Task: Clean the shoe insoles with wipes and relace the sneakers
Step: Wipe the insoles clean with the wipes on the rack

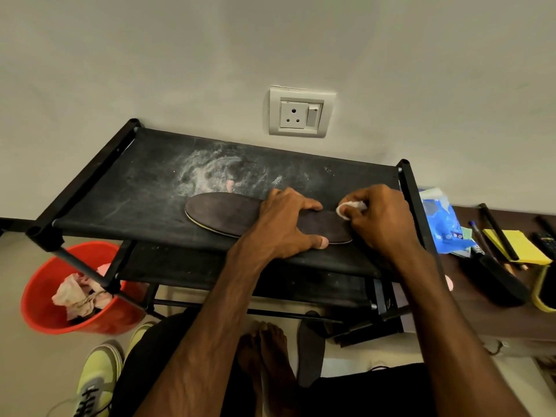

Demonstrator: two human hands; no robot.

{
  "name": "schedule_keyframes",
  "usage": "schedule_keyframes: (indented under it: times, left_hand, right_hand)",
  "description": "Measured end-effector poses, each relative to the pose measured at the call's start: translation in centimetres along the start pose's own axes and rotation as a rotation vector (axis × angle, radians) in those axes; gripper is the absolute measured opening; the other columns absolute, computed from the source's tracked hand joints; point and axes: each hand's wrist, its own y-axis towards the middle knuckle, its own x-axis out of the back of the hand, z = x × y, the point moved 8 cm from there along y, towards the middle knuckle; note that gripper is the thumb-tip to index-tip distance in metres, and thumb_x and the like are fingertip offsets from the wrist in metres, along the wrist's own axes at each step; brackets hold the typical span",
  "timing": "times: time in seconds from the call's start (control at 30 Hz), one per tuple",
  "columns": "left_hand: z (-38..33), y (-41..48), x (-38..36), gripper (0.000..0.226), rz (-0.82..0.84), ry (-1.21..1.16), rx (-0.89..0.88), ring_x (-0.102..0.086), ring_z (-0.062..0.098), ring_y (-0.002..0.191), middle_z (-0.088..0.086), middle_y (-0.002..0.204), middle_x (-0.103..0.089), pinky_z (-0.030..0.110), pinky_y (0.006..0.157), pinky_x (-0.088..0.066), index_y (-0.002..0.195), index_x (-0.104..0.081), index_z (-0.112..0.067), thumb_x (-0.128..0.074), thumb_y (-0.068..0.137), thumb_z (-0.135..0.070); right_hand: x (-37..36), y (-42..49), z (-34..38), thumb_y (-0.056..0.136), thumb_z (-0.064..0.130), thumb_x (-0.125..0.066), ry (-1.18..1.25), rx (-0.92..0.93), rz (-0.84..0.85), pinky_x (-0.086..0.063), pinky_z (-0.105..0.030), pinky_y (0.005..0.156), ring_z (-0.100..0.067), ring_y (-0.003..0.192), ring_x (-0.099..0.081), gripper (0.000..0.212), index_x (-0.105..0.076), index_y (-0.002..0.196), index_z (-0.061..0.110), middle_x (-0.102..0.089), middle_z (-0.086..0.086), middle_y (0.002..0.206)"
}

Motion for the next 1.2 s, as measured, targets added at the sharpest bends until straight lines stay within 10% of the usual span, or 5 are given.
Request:
schedule_keyframes:
  times: [0.27, 0.57, 0.93, 1.2]
  left_hand:
    - [0.1, -0.1, -0.1, 0.074, -0.028, -0.009, 0.008, -0.037, 0.02, 0.126, -0.005, 0.133, -0.053, 0.034, 0.108, -0.035, 0.136, -0.06, -0.035, -0.085, 0.069, -0.053]
    - [-0.2, 0.0, -0.1, 0.071, 0.021, -0.003, 0.005, -0.036, 0.019, 0.128, -0.004, 0.134, -0.052, 0.032, 0.109, -0.032, 0.138, -0.059, -0.033, -0.084, 0.074, -0.05]
    - [-0.6, -0.3, 0.3, 0.073, -0.005, 0.001, -0.003, -0.037, 0.015, 0.128, -0.004, 0.136, -0.052, 0.027, 0.108, -0.029, 0.138, -0.06, -0.032, -0.085, 0.072, -0.05]
    - [-0.1, 0.0, -0.2, 0.073, 0.027, -0.01, 0.006, -0.036, 0.018, 0.129, -0.005, 0.135, -0.05, 0.035, 0.11, -0.035, 0.139, -0.058, -0.034, -0.084, 0.073, -0.053]
  right_hand:
    - [0.2, -2.5, -0.6, 0.086, 0.027, -0.08, -0.095, 0.023, 0.276, -0.059, -0.033, 0.08, -0.005, 0.081, -0.068, 0.004, -0.081, 0.089, 0.027, -0.075, 0.009, 0.084]
    - [0.6, -0.4, -1.2, 0.087, 0.025, -0.078, 0.047, -0.031, -0.012, -0.06, -0.038, 0.079, -0.012, 0.077, -0.069, 0.003, -0.081, 0.088, 0.024, -0.076, 0.002, 0.084]
    - [0.4, -3.0, 0.4, 0.088, 0.026, -0.078, -0.131, 0.097, 0.319, -0.059, -0.032, 0.082, -0.007, 0.083, -0.067, 0.006, -0.081, 0.093, 0.026, -0.075, 0.006, 0.091]
    - [-0.1, -1.0, 0.1, 0.087, 0.024, -0.077, -0.062, 0.095, 0.105, -0.061, -0.035, 0.078, -0.008, 0.081, -0.067, 0.01, -0.081, 0.095, 0.029, -0.075, 0.006, 0.092]
